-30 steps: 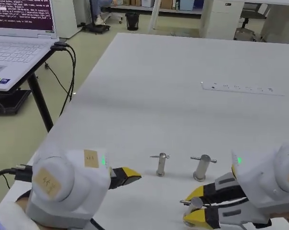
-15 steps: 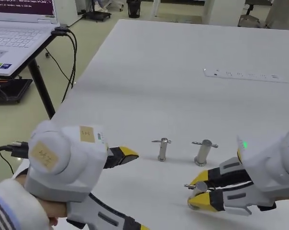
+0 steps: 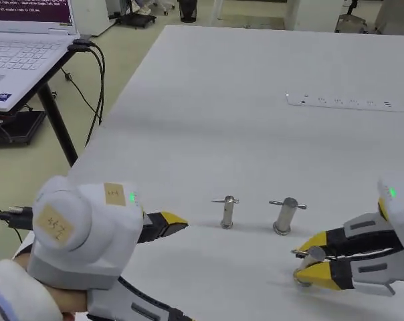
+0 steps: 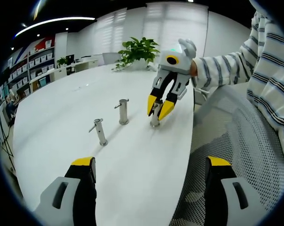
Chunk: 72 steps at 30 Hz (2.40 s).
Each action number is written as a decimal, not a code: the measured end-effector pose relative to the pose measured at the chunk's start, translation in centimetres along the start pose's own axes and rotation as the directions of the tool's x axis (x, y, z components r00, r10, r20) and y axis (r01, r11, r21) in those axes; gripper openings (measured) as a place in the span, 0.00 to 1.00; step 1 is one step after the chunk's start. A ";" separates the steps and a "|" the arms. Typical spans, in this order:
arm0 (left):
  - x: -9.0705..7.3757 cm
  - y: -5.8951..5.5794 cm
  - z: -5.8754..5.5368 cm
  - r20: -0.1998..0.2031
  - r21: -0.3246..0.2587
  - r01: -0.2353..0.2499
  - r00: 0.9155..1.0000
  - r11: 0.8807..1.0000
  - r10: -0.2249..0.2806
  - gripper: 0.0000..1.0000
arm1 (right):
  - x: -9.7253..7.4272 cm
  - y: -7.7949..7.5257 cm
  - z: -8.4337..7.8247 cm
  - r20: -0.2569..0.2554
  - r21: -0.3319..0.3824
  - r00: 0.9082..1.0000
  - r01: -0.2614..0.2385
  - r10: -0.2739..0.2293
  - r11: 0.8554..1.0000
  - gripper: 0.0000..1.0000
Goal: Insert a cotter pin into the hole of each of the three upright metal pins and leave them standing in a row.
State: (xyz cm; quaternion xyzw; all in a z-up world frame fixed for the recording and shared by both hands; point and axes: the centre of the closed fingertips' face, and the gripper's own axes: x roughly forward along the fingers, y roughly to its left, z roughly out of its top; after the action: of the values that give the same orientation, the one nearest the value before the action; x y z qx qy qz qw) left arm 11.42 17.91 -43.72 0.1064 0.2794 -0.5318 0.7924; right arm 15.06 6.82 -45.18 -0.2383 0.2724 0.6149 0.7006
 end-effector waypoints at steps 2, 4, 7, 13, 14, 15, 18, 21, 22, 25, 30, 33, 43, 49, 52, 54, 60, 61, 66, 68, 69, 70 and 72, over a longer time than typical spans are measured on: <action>0.0 0.2 0.0 0.005 -0.017 -0.004 1.000 1.000 0.005 0.95 | -0.9 -0.6 -0.5 -0.006 0.009 1.000 0.007 -0.006 1.000 0.08; 0.1 0.4 -0.3 -0.008 -0.032 -0.013 1.000 0.999 0.012 0.95 | -1.5 -1.2 -0.9 -0.011 0.015 1.000 0.013 -0.013 1.000 0.08; 0.2 0.5 -0.5 -0.011 -0.044 -0.015 1.000 0.999 0.014 0.95 | -2.4 -2.2 -1.6 -0.009 0.030 1.000 0.024 -0.024 0.999 0.08; 0.4 0.4 -0.4 -0.017 -0.063 -0.010 1.000 0.998 0.009 0.94 | -3.3 -4.0 -2.8 -0.020 0.029 0.999 0.036 -0.036 0.999 0.08; 0.4 0.5 -0.5 -0.020 -0.072 -0.014 1.000 0.997 0.012 0.94 | -3.4 -4.3 -3.0 -0.021 0.025 0.999 0.033 -0.033 0.999 0.09; 0.3 0.7 -0.5 -0.020 -0.082 -0.024 1.000 0.996 0.023 0.94 | -3.4 -4.5 -3.2 -0.020 0.021 0.999 0.030 -0.029 0.999 0.09; 0.0 1.3 -0.3 -0.008 -0.104 -0.044 0.999 0.994 0.043 0.94 | -3.3 -5.0 -3.4 -0.019 0.002 1.000 0.016 -0.016 1.000 0.08; -0.3 1.6 -0.1 -0.001 -0.121 -0.055 0.998 0.991 0.055 0.94 | -3.2 -5.4 -3.4 -0.014 -0.014 1.000 0.003 -0.004 1.000 0.09; -0.4 1.7 -0.3 -0.010 -0.122 -0.062 0.998 0.991 0.062 0.94 | -3.2 -5.6 -3.4 -0.012 -0.017 1.000 -0.001 0.001 1.000 0.09; -0.6 1.8 -0.5 -0.028 -0.123 -0.078 0.997 0.989 0.075 0.94 | -3.2 -6.1 -3.5 0.000 -0.025 1.000 -0.011 0.011 1.000 0.09; -0.8 2.0 -0.5 -0.026 -0.150 -0.099 0.995 0.984 0.096 0.94 | -3.2 -6.4 -3.7 -0.001 -0.067 0.999 -0.035 0.035 0.997 0.09; -0.6 2.0 -0.4 -0.026 -0.168 -0.109 0.994 0.980 0.106 0.94 | -3.0 -6.8 -3.8 0.005 -0.086 0.999 -0.041 0.042 0.995 0.09; 0.3 1.4 0.2 -0.032 -0.187 -0.112 0.994 0.976 0.108 0.94 | -2.9 -7.5 -3.7 0.045 -0.110 0.996 -0.070 0.075 0.991 0.09; 0.5 1.3 0.3 -0.038 -0.195 -0.117 0.993 0.974 0.112 0.94 | -2.8 -7.8 -3.6 0.066 -0.116 0.994 -0.081 0.089 0.990 0.09; 0.5 1.2 0.4 -0.039 -0.193 -0.121 0.993 0.974 0.116 0.94 | -2.8 -7.7 -3.6 0.068 -0.130 0.993 -0.086 0.096 0.988 0.09; 0.6 1.2 0.5 -0.044 -0.190 -0.122 0.992 0.974 0.116 0.93 | -2.8 -7.7 -3.7 0.071 -0.135 0.992 -0.093 0.103 0.987 0.09; 0.7 1.2 0.7 -0.041 -0.190 -0.125 0.992 0.974 0.120 0.94 | -2.9 -7.8 -3.7 0.083 -0.126 0.991 -0.092 0.103 0.988 0.10; 0.7 1.1 0.7 -0.041 -0.193 -0.122 0.992 0.974 0.117 0.94 | -2.9 -7.8 -3.6 0.089 -0.116 0.991 -0.092 0.102 0.989 0.10; 0.7 1.0 0.8 -0.040 -0.191 -0.123 0.992 0.974 0.117 0.94 | -3.4 -7.9 -2.9 0.127 -0.094 0.988 -0.080 0.092 0.992 0.20; 0.6 1.1 0.8 -0.040 -0.190 -0.123 0.992 0.974 0.117 0.94 | -3.4 -7.8 -2.9 0.129 -0.086 0.987 -0.080 0.090 0.993 0.23; 0.6 1.1 0.8 -0.038 -0.192 -0.123 0.992 0.974 0.118 0.94 | -3.4 -7.8 -2.9 0.128 -0.079 0.988 -0.077 0.086 0.994 0.24; 0.6 1.2 0.9 -0.036 -0.190 -0.124 0.992 0.974 0.120 0.94 | -3.5 -7.9 -2.8 0.128 -0.079 0.988 -0.071 0.081 0.994 0.26; 0.5 1.3 1.1 -0.030 -0.190 -0.125 0.992 0.974 0.122 0.94 | -3.7 -8.1 -2.6 0.133 -0.059 0.989 -0.052 0.059 0.997 0.31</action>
State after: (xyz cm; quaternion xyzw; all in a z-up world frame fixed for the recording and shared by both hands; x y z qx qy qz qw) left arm 13.08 17.54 -43.26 0.0518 0.3293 -0.4511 0.8279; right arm 22.49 1.34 -44.57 -0.2080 0.2136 0.6563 0.6931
